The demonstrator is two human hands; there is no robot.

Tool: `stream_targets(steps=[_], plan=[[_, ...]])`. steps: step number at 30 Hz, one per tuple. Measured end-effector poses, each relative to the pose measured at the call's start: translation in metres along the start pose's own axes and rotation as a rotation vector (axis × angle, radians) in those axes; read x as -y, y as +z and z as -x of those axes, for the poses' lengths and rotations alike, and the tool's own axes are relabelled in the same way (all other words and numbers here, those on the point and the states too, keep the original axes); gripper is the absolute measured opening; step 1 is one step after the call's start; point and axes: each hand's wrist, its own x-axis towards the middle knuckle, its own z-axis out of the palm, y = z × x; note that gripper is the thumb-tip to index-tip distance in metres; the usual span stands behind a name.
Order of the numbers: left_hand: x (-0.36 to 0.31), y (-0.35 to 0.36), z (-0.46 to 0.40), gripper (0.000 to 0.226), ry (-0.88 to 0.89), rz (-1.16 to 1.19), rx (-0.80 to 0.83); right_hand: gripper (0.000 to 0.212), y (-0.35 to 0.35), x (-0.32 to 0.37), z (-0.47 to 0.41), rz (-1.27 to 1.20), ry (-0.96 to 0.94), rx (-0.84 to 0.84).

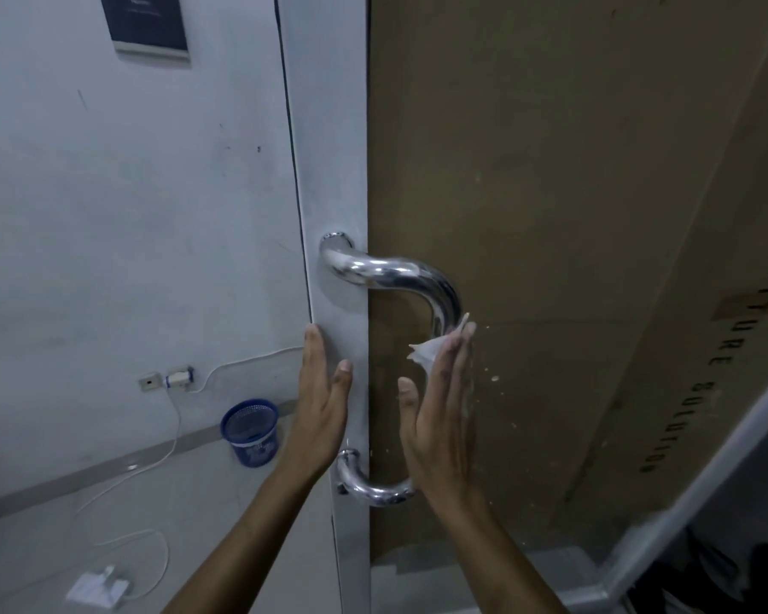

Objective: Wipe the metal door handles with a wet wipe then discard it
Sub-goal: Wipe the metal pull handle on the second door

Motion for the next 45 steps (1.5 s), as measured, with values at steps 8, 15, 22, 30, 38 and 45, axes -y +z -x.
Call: stream_targets(steps=[8,15,22,30,38,45], plan=[[0.0,0.0,-0.003,0.072,0.01,-0.023,-0.004,0.073,0.016,-0.034,0.102,-0.09,0.245,0.206],[0.001,-0.001,-0.004,0.073,0.007,-0.033,0.02,0.062,-0.003,-0.01,0.024,-0.343,0.288,0.107],[0.002,-0.003,-0.005,0.071,0.015,-0.046,0.036,0.059,-0.01,-0.028,0.03,-0.549,0.405,0.192],[0.004,-0.006,-0.005,0.07,0.032,-0.039,0.039,0.027,-0.014,-0.032,0.04,-0.602,0.554,0.049],[-0.007,-0.002,0.011,0.056,0.049,-0.089,-0.101,0.035,-0.021,-0.025,0.011,-0.641,0.54,-0.107],[-0.033,0.046,0.051,0.05,0.354,-0.123,0.103,0.037,-0.032,-0.023,-0.019,-0.631,0.433,-0.074]])
